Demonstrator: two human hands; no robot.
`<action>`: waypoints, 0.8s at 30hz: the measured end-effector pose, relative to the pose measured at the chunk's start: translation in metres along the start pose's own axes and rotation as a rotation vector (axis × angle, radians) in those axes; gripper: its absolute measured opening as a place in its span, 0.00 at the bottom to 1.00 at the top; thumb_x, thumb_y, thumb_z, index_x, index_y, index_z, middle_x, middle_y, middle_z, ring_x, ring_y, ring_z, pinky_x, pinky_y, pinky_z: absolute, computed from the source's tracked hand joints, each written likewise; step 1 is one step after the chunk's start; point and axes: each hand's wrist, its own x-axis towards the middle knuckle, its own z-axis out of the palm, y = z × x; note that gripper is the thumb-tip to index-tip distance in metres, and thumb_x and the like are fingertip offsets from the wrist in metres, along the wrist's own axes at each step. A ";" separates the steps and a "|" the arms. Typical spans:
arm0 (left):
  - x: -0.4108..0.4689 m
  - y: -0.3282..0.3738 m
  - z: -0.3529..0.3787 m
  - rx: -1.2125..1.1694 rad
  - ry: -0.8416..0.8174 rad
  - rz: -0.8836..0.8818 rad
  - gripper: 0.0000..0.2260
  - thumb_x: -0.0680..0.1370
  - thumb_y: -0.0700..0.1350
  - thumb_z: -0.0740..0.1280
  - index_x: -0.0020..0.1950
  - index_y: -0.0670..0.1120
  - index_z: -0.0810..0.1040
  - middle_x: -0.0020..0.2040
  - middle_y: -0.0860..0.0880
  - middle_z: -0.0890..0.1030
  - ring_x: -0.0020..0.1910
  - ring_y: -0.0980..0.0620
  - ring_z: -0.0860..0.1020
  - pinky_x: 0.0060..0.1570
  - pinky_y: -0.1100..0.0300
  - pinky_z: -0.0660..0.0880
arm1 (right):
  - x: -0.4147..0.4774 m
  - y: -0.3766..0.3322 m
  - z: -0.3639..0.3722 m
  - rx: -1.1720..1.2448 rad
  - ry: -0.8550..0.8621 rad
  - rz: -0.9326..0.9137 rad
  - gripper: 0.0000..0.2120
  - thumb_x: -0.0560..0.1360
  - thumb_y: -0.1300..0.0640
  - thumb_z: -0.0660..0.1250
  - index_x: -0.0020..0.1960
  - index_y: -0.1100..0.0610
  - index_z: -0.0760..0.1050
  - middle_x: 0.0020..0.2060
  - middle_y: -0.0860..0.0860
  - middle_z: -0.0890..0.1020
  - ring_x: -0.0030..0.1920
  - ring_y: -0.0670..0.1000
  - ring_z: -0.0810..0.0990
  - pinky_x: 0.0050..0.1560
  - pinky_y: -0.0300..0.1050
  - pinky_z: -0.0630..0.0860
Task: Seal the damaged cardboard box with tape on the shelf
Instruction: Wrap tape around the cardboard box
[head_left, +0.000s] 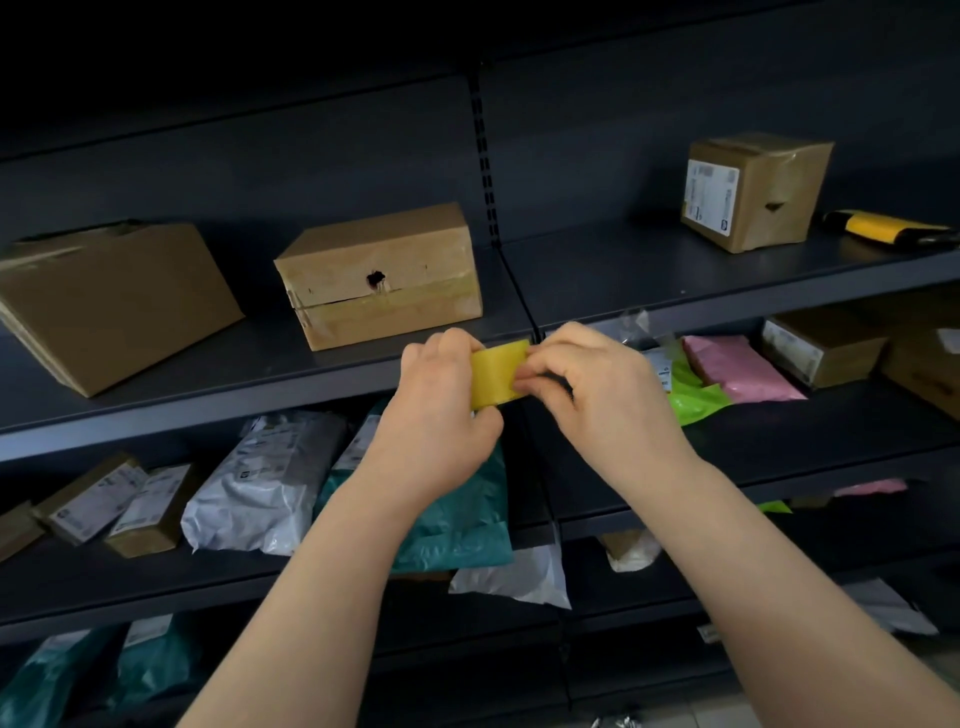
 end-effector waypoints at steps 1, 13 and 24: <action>-0.001 0.001 -0.001 -0.003 0.002 -0.001 0.15 0.74 0.39 0.66 0.57 0.47 0.66 0.51 0.52 0.67 0.54 0.51 0.64 0.43 0.59 0.65 | 0.001 -0.002 -0.001 -0.084 0.007 -0.046 0.07 0.73 0.55 0.68 0.41 0.56 0.83 0.39 0.49 0.79 0.39 0.50 0.79 0.34 0.48 0.77; -0.005 0.013 -0.005 0.163 -0.011 -0.078 0.15 0.73 0.41 0.67 0.58 0.46 0.67 0.52 0.51 0.67 0.54 0.47 0.66 0.46 0.53 0.68 | 0.008 -0.010 -0.002 -0.396 -0.176 -0.151 0.13 0.65 0.68 0.72 0.41 0.58 0.70 0.38 0.52 0.71 0.35 0.52 0.71 0.27 0.41 0.51; -0.005 0.014 -0.012 0.371 0.100 -0.041 0.16 0.73 0.41 0.65 0.59 0.46 0.66 0.56 0.49 0.69 0.58 0.45 0.66 0.57 0.48 0.65 | -0.001 -0.006 0.001 0.115 -0.001 0.108 0.09 0.74 0.55 0.72 0.54 0.54 0.81 0.44 0.47 0.81 0.42 0.47 0.80 0.44 0.47 0.78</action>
